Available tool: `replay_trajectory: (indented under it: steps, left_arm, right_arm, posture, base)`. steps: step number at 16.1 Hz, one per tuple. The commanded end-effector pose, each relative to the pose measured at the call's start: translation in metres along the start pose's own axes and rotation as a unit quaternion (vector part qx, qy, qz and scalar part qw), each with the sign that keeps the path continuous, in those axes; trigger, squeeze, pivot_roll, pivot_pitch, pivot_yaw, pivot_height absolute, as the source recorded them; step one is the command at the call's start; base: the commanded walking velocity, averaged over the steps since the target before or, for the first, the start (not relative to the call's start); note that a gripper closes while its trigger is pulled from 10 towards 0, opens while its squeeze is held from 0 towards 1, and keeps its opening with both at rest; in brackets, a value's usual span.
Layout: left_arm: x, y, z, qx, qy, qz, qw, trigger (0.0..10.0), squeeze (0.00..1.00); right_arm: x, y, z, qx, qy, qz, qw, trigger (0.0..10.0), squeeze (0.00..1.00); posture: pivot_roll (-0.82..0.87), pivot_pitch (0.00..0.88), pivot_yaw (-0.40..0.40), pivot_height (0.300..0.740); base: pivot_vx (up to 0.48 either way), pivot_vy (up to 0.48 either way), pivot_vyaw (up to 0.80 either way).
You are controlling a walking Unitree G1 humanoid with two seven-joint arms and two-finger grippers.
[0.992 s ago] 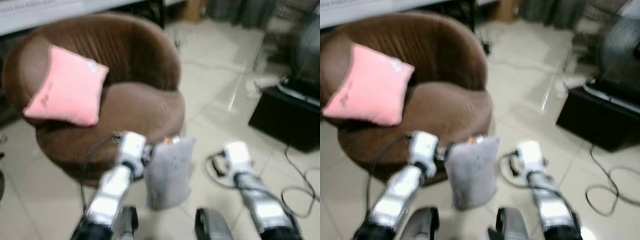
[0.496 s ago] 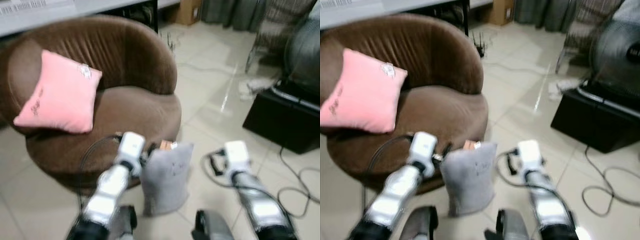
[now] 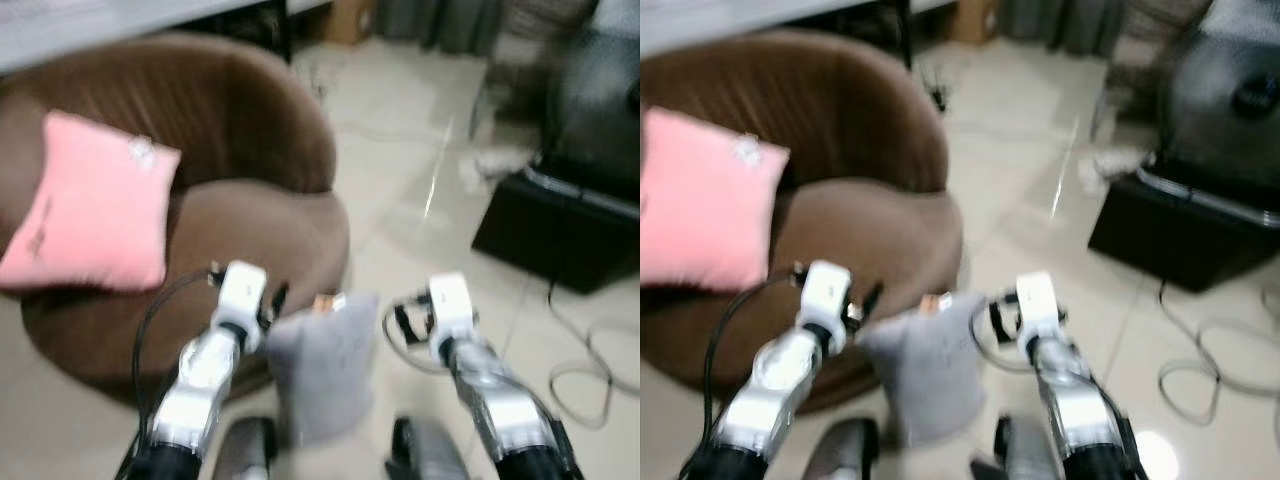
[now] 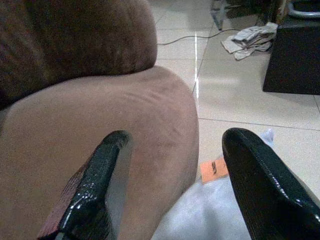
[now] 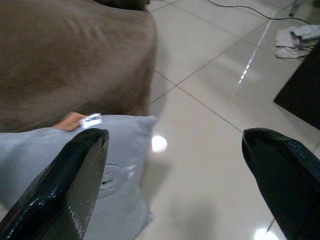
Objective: Move the pillow to the sofa from floor
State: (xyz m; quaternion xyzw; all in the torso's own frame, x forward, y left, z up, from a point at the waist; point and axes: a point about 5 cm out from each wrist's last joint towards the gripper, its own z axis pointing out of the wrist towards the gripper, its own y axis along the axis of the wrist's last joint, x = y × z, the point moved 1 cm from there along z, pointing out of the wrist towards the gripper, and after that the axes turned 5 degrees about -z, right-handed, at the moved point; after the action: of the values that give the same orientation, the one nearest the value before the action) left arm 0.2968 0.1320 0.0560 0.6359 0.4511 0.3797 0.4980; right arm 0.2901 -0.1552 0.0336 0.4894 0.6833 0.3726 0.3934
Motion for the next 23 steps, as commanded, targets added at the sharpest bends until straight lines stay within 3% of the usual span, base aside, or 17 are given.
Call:
replay_trajectory:
  steps: [1,7,8,9,11,13,15,16,19,23]
  left_arm:
    - [-0.011,0.002,0.003,-0.004,-0.015,-0.002,1.0,10.0,0.0]
    - [-0.01,-0.006,0.003,0.018,-0.006,-0.006,1.0,10.0,0.0]
    - [-0.01,-0.013,0.004,0.029,-0.013,-0.03,0.999,10.0,0.0]
    - [-0.003,-0.034,0.007,0.099,-0.01,-0.082,0.992,10.0,1.0]
    - [0.007,-0.051,0.009,0.161,0.009,-0.082,0.983,10.0,1.0]
    - [0.019,-0.057,0.01,0.188,0.039,-0.094,0.977,10.0,1.0]
    - [0.034,-0.061,0.011,0.203,0.079,-0.135,0.967,10.0,1.0]
    - [0.04,-0.066,0.009,0.214,0.093,-0.179,0.956,10.0,1.0]
    - [0.054,-0.067,0.006,0.213,0.131,-0.163,0.954,10.0,1.0]
    - [0.047,-0.072,0.004,0.199,0.117,-0.174,0.957,10.0,1.0]
  right_arm:
    - [-0.011,-0.006,-0.003,0.01,-0.015,-0.003,1.0,10.0,0.0]
    - [-0.005,-0.004,-0.003,0.003,0.007,-0.011,1.0,10.0,0.0]
    - [-0.004,-0.002,-0.003,0.001,0.016,-0.017,1.0,10.0,0.0]
    - [-0.001,0.001,-0.003,-0.004,0.039,-0.032,0.999,10.0,0.0]
    - [0.006,0.006,-0.002,-0.007,0.073,-0.045,0.996,10.0,0.0]
    - [0.011,0.009,-0.003,-0.009,0.104,-0.067,0.992,10.0,0.0]
    - [0.018,0.012,-0.007,-0.012,0.146,-0.088,0.985,10.0,0.0]
    - [0.024,0.015,-0.015,-0.017,0.173,-0.091,0.981,10.0,0.0]
    - [0.034,0.012,-0.03,-0.019,0.197,-0.091,0.976,10.0,0.0]
    - [0.039,0.012,-0.055,-0.023,0.2,-0.091,0.975,10.0,0.0]
  posture:
    - [-0.02,0.0,0.034,0.588]
    - [-0.03,0.0,0.034,0.588]
    - [-0.03,0.0,0.029,0.588]
    - [-0.03,0.001,0.019,0.588]
    - [-0.04,0.031,0.008,0.588]
    - [-0.05,0.06,0.004,0.588]
    - [-0.04,0.106,-0.007,0.588]
    - [-0.04,0.162,-0.004,0.588]
    - [-0.07,0.241,0.016,0.588]
    - [-0.12,0.272,0.016,0.588]
  base:
    - [0.311,0.0,0.0]
    - [0.154,0.0,0.0]
    - [0.0,0.0,0.0]
    - [0.0,0.0,0.0]
    - [0.0,0.0,0.0]
    - [0.0,0.0,0.0]
    - [0.0,0.0,0.0]
    - [0.0,0.0,0.0]
    - [0.0,0.0,0.0]
    - [0.0,0.0,0.0]
